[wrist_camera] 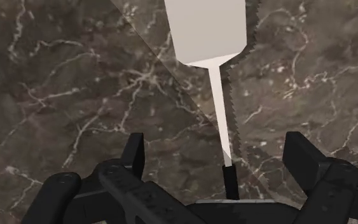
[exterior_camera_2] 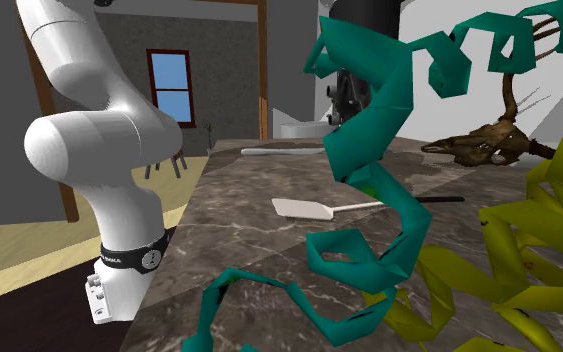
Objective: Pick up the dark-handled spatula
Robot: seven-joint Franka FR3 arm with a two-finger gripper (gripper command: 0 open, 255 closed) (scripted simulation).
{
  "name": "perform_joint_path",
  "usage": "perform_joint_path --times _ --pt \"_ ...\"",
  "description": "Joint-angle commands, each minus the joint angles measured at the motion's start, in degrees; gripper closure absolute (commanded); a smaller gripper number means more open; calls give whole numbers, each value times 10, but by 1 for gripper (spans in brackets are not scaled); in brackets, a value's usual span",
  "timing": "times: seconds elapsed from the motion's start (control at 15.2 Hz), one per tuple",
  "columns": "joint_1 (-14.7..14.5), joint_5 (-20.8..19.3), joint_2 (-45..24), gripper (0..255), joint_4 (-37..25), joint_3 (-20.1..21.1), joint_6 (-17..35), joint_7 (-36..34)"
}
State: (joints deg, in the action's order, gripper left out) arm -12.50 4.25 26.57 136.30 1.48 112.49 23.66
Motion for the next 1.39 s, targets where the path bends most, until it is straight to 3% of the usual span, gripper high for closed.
perform_joint_path --times 0.0,0.13,0.79,0.86,1.32 --pt "-17 -3 -31 0 -6 12 29 25" --pt "-32 -8 -58 0 -6 22 58 50" --pt "-32 -6 -79 0 35 24 120 52" --pt "-32 -6 -78 255 36 24 121 52" --pt "-32 -6 -78 255 36 24 120 52"
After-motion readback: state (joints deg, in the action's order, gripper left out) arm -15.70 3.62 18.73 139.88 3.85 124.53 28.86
